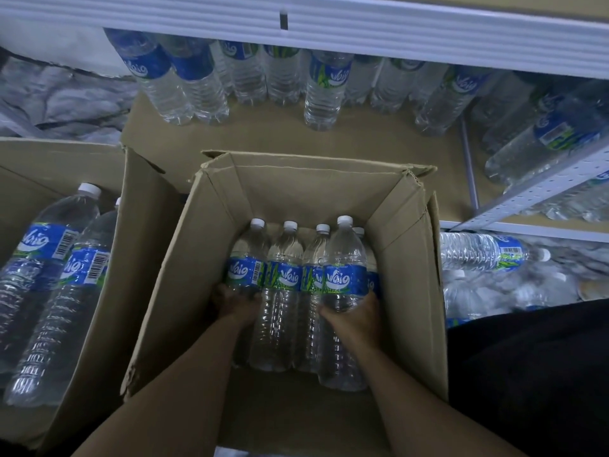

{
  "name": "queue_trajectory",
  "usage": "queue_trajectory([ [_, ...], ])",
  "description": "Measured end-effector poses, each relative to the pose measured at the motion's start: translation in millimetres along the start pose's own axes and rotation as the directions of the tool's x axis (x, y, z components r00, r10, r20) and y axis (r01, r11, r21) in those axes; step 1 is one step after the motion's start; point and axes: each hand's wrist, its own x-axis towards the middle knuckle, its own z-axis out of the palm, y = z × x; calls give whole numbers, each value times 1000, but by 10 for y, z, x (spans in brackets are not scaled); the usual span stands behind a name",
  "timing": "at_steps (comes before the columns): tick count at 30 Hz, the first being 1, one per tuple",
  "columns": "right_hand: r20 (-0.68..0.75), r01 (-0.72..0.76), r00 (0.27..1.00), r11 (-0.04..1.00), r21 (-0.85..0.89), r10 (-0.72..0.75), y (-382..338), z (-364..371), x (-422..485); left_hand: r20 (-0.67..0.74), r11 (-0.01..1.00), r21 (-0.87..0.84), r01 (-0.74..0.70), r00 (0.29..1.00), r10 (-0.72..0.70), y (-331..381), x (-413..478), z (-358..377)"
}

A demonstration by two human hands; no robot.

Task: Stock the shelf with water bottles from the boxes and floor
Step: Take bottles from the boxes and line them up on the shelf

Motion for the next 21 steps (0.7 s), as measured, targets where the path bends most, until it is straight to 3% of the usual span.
queue_trajectory([
  [3,14,0,1000,1000,-9,0,-8,-14,-27,1,998,-64,-13,1000,14,-41,47,-26],
  [10,61,2,998,999,36,-4,-6,-48,19,-35,995,80,-52,998,54,-11,57,-29],
  [13,64,-13,998,999,30,11,-20,-44,4,-26,1000,12,-19,999,19,11,58,-21],
  [21,29,-50,998,998,33,49,-43,-10,20,43,989,-19,-149,988,149,-144,132,-123],
])
